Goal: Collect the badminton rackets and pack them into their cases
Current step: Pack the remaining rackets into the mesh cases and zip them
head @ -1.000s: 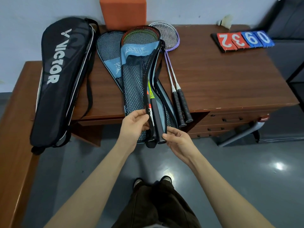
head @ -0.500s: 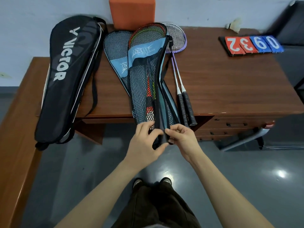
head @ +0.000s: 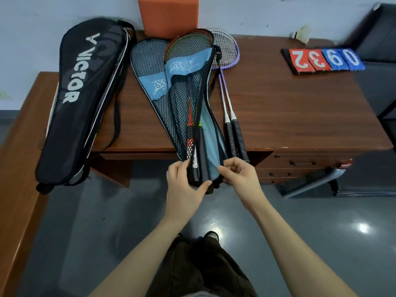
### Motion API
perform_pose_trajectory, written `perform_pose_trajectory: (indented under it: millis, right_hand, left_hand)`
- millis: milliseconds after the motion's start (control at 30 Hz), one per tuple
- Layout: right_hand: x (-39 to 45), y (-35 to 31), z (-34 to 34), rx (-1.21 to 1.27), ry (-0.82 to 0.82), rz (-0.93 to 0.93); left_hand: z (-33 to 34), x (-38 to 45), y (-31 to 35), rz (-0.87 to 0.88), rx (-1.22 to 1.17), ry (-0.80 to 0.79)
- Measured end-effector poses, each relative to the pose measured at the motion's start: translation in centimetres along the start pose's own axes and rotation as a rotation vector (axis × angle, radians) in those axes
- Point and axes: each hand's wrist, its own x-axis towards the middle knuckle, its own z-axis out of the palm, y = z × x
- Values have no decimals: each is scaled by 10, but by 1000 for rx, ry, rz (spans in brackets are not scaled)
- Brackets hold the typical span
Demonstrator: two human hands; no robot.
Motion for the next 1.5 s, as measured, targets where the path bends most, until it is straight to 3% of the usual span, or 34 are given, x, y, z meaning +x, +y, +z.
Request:
perform_pose_trajectory:
  millis: [100,267,433,533,733,933,1067,1200,1500]
  right_hand:
    - [0,9,-1,-56,-14,13]
    - [2,22,7,81,-51,111]
    - [12,22,-2,31,-78,59]
    - [16,22,-18,4,-46,25]
    - [28,22,-72,-108,83,-61]
    - [57,22,-90,-463,158,-41]
    - [81,22,-96,-468,193,-4]
    - [131,2,-79,-543,135,-45]
    - [292,-62,4,-646,187,34]
  left_hand:
    - [9,-6,-2,-75,-27,45]
    - [11,-7,-7,154,123,79]
    - [16,-7,-12,372,330,55]
    - [24,2,-3,431,460,-34]
    - [42,26,22,559,360,-328]
    - [70,64,33,389,215,-522]
    - [68,103,26,404,236,-565]
    - [67,157,17,475,328,-504]
    - [32,337,-8,136,479,-292]
